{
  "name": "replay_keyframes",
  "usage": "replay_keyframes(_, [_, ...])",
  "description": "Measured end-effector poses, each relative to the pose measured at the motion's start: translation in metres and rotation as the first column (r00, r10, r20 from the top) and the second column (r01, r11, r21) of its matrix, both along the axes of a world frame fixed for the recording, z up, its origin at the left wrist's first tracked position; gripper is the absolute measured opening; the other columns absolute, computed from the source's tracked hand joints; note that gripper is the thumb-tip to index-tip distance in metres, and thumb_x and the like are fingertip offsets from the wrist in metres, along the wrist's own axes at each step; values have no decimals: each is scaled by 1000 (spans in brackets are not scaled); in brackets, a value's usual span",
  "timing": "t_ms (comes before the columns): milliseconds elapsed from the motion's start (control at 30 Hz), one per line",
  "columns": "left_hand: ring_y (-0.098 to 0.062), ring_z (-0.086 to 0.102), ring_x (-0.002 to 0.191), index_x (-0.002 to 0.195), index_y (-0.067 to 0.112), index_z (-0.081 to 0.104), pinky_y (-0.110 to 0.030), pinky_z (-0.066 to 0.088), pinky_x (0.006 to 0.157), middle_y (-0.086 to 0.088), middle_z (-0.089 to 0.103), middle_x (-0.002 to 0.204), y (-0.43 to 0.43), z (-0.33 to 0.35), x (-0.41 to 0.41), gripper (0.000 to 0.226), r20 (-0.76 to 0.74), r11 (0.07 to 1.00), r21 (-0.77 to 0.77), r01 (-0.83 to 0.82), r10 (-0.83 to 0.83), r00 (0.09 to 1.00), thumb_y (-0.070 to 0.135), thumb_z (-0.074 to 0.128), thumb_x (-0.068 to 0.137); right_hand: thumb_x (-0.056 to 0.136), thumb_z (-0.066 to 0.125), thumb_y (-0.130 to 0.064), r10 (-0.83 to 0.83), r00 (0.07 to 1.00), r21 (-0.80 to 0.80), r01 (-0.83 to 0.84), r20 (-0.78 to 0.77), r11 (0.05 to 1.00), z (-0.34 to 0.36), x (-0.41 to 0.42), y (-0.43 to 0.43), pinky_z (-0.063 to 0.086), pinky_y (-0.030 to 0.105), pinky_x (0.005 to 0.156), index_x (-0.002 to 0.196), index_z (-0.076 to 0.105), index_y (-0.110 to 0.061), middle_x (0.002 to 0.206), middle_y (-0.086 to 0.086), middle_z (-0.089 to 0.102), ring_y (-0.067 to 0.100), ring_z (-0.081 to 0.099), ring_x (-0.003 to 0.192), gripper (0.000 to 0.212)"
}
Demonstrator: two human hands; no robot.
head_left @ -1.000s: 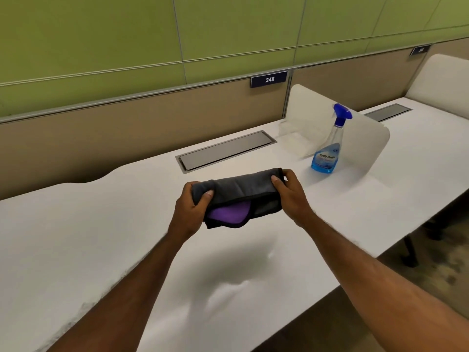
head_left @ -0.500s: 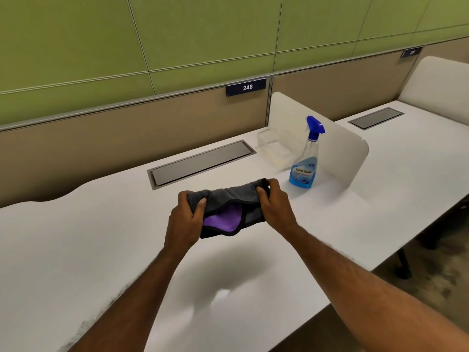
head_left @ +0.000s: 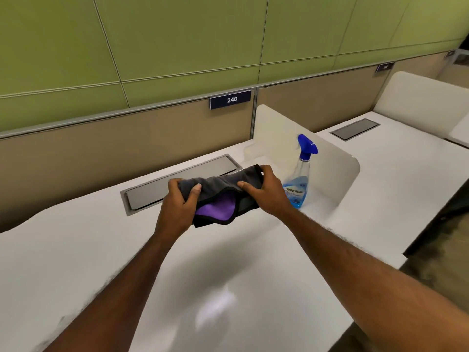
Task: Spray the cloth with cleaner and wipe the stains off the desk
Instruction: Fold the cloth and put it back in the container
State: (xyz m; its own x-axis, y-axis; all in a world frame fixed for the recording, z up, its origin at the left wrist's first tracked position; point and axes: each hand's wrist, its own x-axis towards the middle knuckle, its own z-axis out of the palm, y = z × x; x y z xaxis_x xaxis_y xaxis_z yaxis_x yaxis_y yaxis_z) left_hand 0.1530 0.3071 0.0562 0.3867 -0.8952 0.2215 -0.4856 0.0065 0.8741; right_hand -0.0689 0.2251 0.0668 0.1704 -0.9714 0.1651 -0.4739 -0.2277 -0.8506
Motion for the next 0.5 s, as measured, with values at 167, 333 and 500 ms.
replay_keyframes(167, [-19, 57, 87, 103, 22, 44, -29, 39, 74, 2, 60, 94, -45, 18, -8, 30, -39, 997, -58, -60, 58, 998, 46, 57, 92, 83, 71, -45, 29, 1000, 18, -29, -11, 999, 33, -5, -53, 45, 23, 78, 125, 49, -18, 110, -5, 57, 14, 56, 98, 55])
replay_keyframes(333, [-21, 57, 91, 103, 17, 42, -28, 40, 73, 1, 58, 97, -103, 50, -23, 32, -109, 989, -81, -126, 117, 987, 42, 56, 89, 91, 56, -27, 178, 983, 96, -174, -37, 980, 93, -16, -127, 48, 26, 49, 114, 51, -21, 96, 3, 61, 19, 62, 81, 24])
replay_keyframes(500, [-23, 60, 100, 109, 17, 44, -36, 50, 89, -3, 58, 105, -179, 82, -49, 44, -188, 997, -8, -73, 70, 980, 39, 50, 71, 88, 61, -9, 247, 964, 148, -231, -103, 962, 133, -45, -207, 51, 26, 42, 115, 52, -15, 88, 8, 62, 19, 63, 65, 28])
